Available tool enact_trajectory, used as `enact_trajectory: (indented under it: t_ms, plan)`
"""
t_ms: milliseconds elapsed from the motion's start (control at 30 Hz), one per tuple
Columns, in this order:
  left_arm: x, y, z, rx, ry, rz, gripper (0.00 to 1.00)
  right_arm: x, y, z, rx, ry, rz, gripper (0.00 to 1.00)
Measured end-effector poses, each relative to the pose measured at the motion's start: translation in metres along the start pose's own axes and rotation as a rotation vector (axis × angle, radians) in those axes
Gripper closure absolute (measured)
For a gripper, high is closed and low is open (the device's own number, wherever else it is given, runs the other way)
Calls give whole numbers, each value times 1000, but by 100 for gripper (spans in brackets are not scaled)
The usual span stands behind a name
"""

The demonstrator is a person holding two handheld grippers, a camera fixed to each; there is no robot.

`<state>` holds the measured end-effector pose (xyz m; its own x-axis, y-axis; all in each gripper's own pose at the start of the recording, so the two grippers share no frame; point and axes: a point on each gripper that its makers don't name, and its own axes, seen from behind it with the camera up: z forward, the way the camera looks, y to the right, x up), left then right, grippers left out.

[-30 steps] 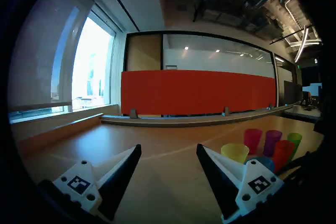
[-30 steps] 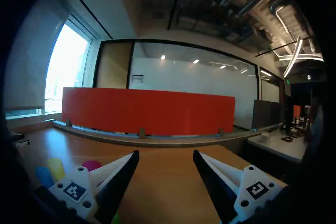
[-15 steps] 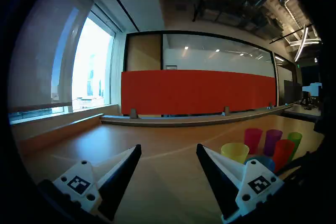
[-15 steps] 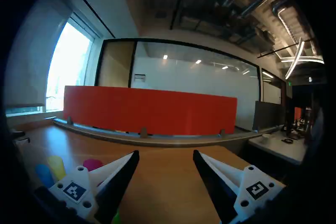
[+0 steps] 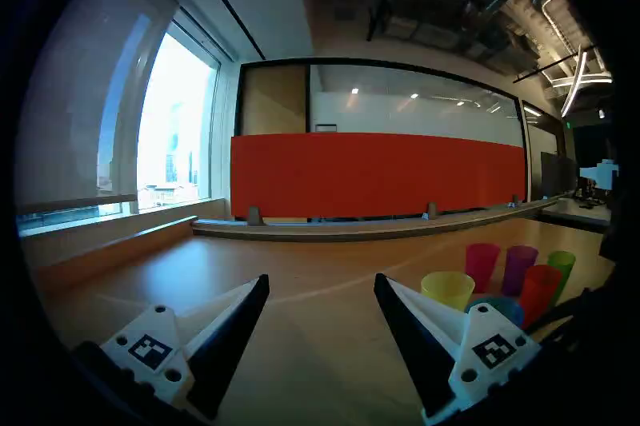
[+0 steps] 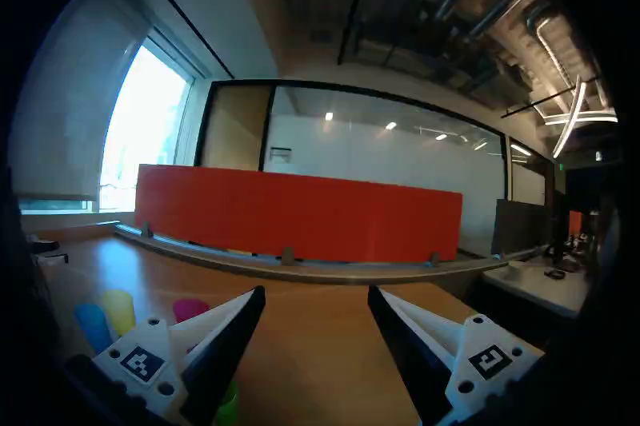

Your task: Pour water

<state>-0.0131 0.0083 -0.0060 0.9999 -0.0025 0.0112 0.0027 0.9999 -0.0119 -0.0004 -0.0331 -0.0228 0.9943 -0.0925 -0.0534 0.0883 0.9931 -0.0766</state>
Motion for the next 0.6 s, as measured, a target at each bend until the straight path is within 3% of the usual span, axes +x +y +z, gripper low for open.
enact_trajectory:
  t_ms: [300,600]
  plan:
    - [0,-1,0,0,0,0,2,-17,-6,1,27,22,21,1]
    - [0,0,0,0,0,0,2,-37,3,7,-2,36,25,1]
